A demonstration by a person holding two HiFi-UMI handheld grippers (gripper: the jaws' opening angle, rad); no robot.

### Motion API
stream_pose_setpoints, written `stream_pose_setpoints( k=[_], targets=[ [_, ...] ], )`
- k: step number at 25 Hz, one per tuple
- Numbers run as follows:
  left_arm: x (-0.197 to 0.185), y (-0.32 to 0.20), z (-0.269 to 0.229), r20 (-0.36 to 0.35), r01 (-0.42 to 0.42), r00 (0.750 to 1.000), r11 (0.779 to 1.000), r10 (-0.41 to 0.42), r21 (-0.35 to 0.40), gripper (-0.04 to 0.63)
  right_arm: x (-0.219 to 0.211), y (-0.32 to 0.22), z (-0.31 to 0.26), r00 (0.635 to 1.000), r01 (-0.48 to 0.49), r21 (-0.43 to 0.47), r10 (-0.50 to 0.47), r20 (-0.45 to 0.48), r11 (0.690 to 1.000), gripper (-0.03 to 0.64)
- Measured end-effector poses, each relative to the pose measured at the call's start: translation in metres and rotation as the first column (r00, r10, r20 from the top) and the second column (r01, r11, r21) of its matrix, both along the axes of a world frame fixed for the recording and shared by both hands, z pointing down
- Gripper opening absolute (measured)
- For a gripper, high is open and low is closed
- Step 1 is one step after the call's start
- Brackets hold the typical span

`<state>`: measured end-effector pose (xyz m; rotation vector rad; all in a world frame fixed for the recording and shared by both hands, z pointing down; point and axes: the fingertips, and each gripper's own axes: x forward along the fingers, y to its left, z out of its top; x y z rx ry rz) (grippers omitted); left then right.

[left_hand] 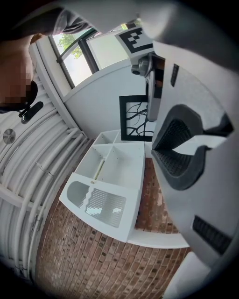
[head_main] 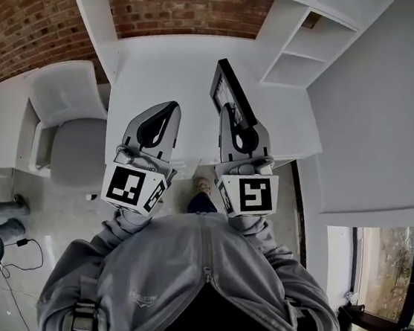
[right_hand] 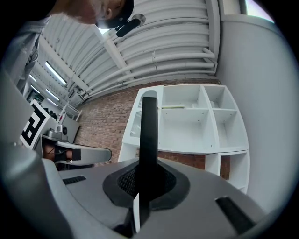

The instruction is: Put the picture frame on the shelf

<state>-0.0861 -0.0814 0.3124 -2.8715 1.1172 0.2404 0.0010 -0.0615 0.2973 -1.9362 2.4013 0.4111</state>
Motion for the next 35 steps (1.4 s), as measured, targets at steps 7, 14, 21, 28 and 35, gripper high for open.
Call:
stream_pose_setpoints(
  k=[7,14,21,28,35],
  targets=[
    [0.030,-0.060,-0.006,0.006,0.042,0.999,0.999,-0.042,0.002,0.008,0.029,-0.066,-0.004,0.999,0.052,-0.007,-0.052,0.006,0.999,0.034],
    [0.062,-0.110,-0.011,0.015,0.106,0.994,0.994,-0.106,0.010,0.008,0.059,-0.125,-0.006,0.991,0.130,-0.009,-0.130,0.012,0.991,0.033],
    [0.089,-0.156,-0.011,0.018,0.186,0.982,0.982,-0.187,0.018,0.008,0.082,-0.181,-0.005,0.975,0.221,-0.005,-0.221,0.009,0.975,0.034],
    [0.109,-0.181,-0.001,0.031,0.241,0.970,0.970,-0.241,0.017,0.008,0.096,-0.216,0.006,0.955,0.297,-0.014,-0.297,0.019,0.955,0.033],
    [0.111,-0.197,0.002,0.039,0.256,0.966,0.967,-0.256,0.010,0.008,0.095,-0.235,0.005,0.943,0.333,-0.019,-0.333,0.010,0.943,0.033]
  ],
)
